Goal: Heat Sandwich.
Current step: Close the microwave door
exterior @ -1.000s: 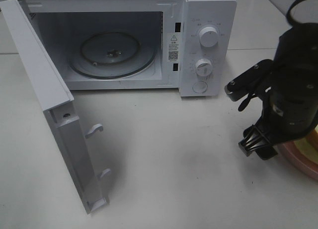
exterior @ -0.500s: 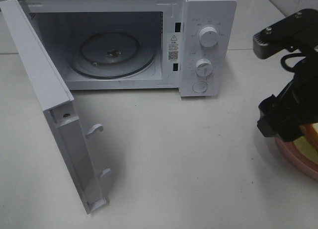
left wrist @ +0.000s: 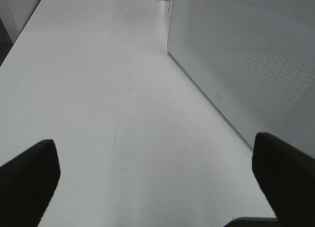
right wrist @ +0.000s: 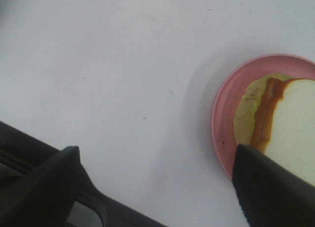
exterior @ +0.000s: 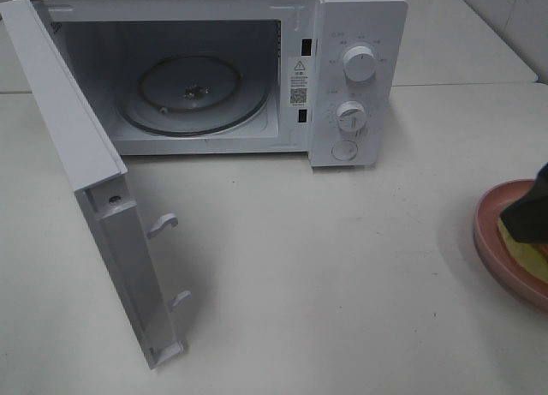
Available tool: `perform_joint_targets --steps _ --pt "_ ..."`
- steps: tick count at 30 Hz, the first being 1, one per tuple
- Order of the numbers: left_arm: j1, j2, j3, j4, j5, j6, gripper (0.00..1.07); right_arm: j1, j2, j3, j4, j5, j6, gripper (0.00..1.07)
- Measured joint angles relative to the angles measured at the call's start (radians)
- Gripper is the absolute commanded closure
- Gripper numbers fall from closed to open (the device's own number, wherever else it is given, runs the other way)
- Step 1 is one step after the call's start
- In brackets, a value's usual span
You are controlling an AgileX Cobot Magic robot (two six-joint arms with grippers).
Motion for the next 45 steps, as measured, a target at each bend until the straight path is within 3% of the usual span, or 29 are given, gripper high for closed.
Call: perform_joint_targets --steps 12,22,32,45 --pt "0.0 0.0 0.0 0.0 0.0 0.0 0.07 0.0 -0.255 0.002 0.055 0.153 -0.072 0.31" --pt "0.0 0.0 0.0 0.0 0.0 0.0 0.07 0.0 -0.501 0.115 0.052 0.182 -0.081 0.31" --pt "0.0 0.0 0.0 0.0 0.0 0.0 0.07 -0.181 -0.694 0.227 0.051 0.161 -0.086 0.31" --pt "0.0 0.0 0.0 0.0 0.0 0.0 0.07 -0.371 -0.831 0.268 0.071 0.071 -0.062 0.31"
